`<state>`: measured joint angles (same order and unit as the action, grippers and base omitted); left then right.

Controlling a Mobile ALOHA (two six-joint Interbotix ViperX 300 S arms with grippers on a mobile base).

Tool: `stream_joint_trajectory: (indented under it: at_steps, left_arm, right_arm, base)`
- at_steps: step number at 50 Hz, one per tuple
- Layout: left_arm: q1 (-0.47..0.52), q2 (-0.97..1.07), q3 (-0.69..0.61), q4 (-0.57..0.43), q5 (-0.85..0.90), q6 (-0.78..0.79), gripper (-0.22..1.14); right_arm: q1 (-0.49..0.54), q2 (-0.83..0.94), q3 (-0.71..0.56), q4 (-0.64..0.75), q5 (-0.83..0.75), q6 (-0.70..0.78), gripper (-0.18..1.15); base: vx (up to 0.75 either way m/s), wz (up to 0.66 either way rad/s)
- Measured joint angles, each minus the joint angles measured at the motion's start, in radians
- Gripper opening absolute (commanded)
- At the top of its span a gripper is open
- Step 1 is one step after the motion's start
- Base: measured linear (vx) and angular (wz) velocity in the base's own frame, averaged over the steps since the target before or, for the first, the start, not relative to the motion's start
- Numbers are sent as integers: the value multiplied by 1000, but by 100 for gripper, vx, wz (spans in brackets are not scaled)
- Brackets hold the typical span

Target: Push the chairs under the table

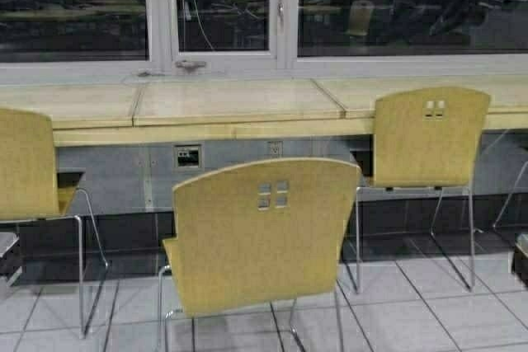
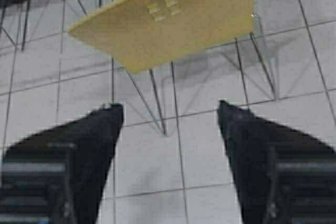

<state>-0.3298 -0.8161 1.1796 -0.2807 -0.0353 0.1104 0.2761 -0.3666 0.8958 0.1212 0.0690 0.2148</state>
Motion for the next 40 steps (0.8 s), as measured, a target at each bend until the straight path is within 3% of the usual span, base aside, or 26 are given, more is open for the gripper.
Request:
stream_joint_trajectory:
  at_steps: [40]
  left_arm:
    - [-2, 18, -15, -25, 32, -34, 94]
  right_arm:
    - [-34, -6, 12, 5, 21, 20, 90]
  base:
    - [28, 0]
